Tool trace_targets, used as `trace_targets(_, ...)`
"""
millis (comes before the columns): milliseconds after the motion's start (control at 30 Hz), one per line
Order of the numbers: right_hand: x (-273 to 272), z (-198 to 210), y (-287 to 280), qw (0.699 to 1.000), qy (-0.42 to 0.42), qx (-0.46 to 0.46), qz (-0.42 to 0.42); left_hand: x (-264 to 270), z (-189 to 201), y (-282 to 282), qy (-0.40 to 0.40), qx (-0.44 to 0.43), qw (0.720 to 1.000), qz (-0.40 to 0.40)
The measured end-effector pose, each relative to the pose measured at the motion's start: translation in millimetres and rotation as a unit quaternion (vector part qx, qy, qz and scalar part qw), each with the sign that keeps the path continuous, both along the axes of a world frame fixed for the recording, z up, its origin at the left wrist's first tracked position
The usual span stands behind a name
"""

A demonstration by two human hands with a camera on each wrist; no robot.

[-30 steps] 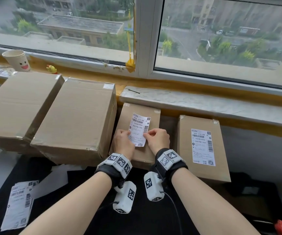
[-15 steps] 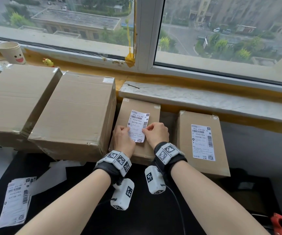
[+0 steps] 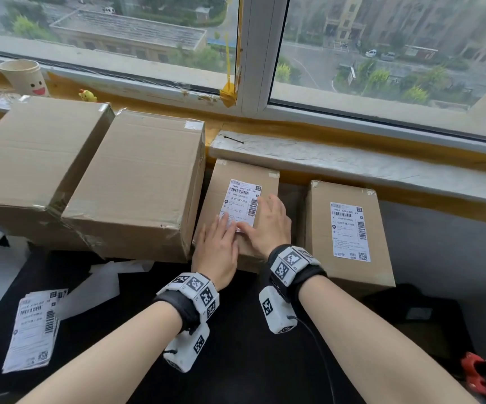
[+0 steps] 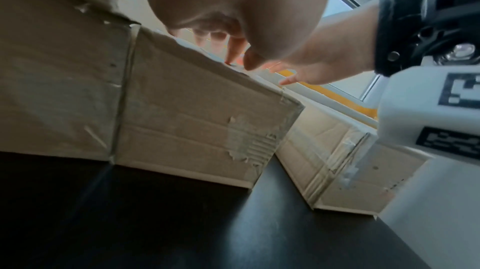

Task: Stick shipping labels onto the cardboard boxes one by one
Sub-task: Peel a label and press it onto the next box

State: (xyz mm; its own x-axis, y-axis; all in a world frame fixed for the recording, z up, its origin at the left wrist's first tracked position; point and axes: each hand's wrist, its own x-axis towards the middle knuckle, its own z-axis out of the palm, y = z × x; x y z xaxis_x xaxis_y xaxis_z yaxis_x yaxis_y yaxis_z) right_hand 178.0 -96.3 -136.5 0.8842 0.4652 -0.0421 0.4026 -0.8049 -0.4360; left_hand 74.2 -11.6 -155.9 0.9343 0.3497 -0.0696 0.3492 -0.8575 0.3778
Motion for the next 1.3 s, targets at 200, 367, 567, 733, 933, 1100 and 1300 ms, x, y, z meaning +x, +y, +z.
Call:
trace_targets(200,-10,-11,-5,0.989,0.131,0.041,-0.06,-17,-1,6,0.064,0.054,0.996,-0.018)
trace_targets(367,-13,-15,-17,0.946,0.267,0.15,-0.11,-22,1,8,0.091,0.023,0.996,-0.001)
trace_targets(567,-19,-22,-28,0.914,0.321,0.208,-0.135,-29,7,3,0.052,-0.018,0.998,-0.018)
trace_targets(733,-26,-27,-45,0.912,0.33,0.206,-0.13,-44,4,-13,0.045,-0.031,0.998,-0.034)
trace_targets(933,-36,-24,-44,0.927,0.28,0.165,-0.186,-48,3,-17,0.059,-0.03,0.996,-0.057)
trace_targets(1100,-41,-17,-48,0.95,0.24,0.147,-0.138,-45,4,-9,0.076,-0.019,0.995,-0.061)
trace_targets(1300,-58,-11,-44,0.985,0.041,-0.094,0.138,-37,2,1,0.07,-0.036,0.995,-0.062)
